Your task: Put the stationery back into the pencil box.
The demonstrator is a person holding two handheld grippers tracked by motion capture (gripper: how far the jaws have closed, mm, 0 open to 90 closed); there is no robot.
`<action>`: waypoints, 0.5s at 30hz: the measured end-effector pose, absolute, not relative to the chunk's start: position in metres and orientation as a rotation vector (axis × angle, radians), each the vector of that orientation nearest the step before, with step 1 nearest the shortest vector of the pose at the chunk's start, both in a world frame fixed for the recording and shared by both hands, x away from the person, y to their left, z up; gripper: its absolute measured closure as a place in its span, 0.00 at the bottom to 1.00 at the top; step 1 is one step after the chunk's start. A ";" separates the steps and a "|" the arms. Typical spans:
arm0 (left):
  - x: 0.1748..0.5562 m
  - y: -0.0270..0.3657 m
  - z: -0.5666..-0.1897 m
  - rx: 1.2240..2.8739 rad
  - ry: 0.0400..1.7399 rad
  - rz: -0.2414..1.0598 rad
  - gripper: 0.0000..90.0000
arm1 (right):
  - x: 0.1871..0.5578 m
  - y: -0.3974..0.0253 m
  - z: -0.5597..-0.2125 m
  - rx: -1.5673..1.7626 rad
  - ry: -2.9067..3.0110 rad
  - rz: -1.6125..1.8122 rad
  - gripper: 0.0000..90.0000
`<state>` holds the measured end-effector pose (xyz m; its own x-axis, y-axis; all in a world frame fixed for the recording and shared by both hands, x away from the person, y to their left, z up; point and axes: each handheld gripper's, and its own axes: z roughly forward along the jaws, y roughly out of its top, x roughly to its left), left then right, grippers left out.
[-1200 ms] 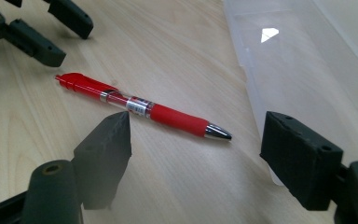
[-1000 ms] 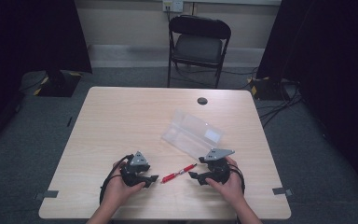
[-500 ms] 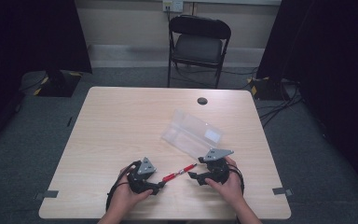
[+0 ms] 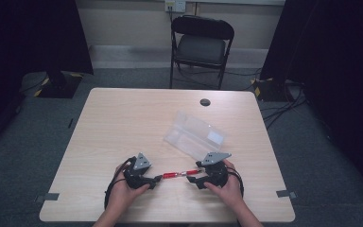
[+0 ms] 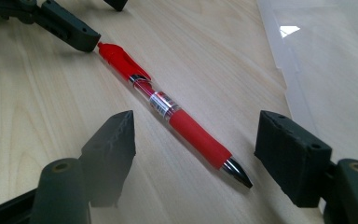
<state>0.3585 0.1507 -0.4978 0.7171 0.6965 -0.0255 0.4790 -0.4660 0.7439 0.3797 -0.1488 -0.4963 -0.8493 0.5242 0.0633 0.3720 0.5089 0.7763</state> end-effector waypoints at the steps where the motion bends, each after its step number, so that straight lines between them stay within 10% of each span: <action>1: 0.360 0.153 -0.498 2.154 0.880 0.368 0.37 | 0.380 -0.149 -0.497 0.773 2.569 1.253 0.32; 15: 0.361 0.161 -0.500 2.157 0.867 0.364 0.30 | 0.380 -0.145 -0.498 0.718 2.577 1.197 0.66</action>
